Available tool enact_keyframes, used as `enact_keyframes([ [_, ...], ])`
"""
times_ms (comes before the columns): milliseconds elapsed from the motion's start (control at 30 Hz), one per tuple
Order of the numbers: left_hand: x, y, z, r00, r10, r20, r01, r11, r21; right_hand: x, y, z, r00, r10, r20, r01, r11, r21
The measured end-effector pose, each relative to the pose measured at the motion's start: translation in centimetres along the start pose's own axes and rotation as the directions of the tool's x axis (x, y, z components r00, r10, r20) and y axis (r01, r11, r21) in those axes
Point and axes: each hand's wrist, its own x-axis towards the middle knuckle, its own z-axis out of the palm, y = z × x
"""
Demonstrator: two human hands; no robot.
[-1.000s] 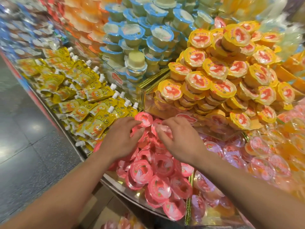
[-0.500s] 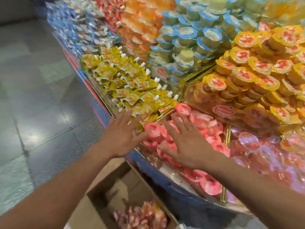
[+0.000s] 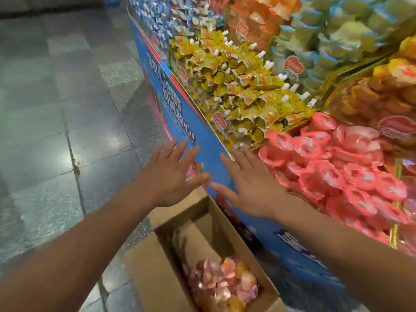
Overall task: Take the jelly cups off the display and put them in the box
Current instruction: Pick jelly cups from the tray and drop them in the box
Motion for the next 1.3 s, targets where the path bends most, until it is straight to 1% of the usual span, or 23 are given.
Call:
enact_keyframes([
  [133, -0.9, -2.9, 5.9, 0.999, -0.05, -0.008, 0.051, 0.999, 0.02, 2.0, -1.6, 6.0, 0.999, -0.041, 0.014, 0.041, 0.999, -0.027],
  [233, -0.9, -4.5, 10.6, 0.998, -0.062, 0.011, 0.062, 0.998, 0.016, 3.1, -1.9, 10.8, 0.999, -0.045, 0.027, 0.045, 0.999, 0.006],
  [333, 0.0, -5.6, 15.3, 0.997, -0.071, 0.013, 0.071, 0.997, 0.014, 4.3, -1.5, 15.8, 0.998, -0.06, 0.014, 0.06, 0.998, -0.004],
  [533, 2.6, -7.0, 25.8, 0.998, -0.053, 0.012, 0.053, 0.998, 0.022, 6.5, 0.8, 26.3, 0.997, -0.065, 0.052, 0.068, 0.996, -0.061],
  [633, 4.0, -7.7, 31.4, 0.997, -0.05, 0.057, 0.051, 0.999, -0.012, 7.3, 2.1, 31.7, 0.993, -0.06, 0.103, 0.066, 0.996, -0.054],
  [767, 5.7, -8.4, 38.3, 0.995, -0.018, 0.102, 0.014, 0.999, 0.041, 8.3, 3.6, 38.1, 0.989, -0.076, 0.125, 0.082, 0.996, -0.046],
  [833, 6.5, -8.4, 41.1, 0.993, -0.018, 0.12, 0.012, 0.999, 0.052, 8.8, 4.4, 40.8, 0.984, -0.078, 0.159, 0.085, 0.996, -0.037],
  [1000, 8.4, -8.1, 46.5, 0.969, -0.015, 0.247, 0.012, 1.0, 0.01, 8.8, 6.2, 47.2, 0.969, -0.097, 0.229, 0.119, 0.989, -0.084],
  [1133, 8.7, -7.7, 50.4, 0.958, 0.002, 0.288, 0.002, 1.0, -0.012, 8.2, 7.4, 51.4, 0.941, -0.066, 0.332, 0.099, 0.992, -0.084],
  [1300, 8.2, -7.0, 54.1, 0.938, 0.05, 0.343, -0.03, 0.998, -0.062, 7.1, 8.6, 54.8, 0.927, -0.055, 0.371, 0.098, 0.99, -0.098],
])
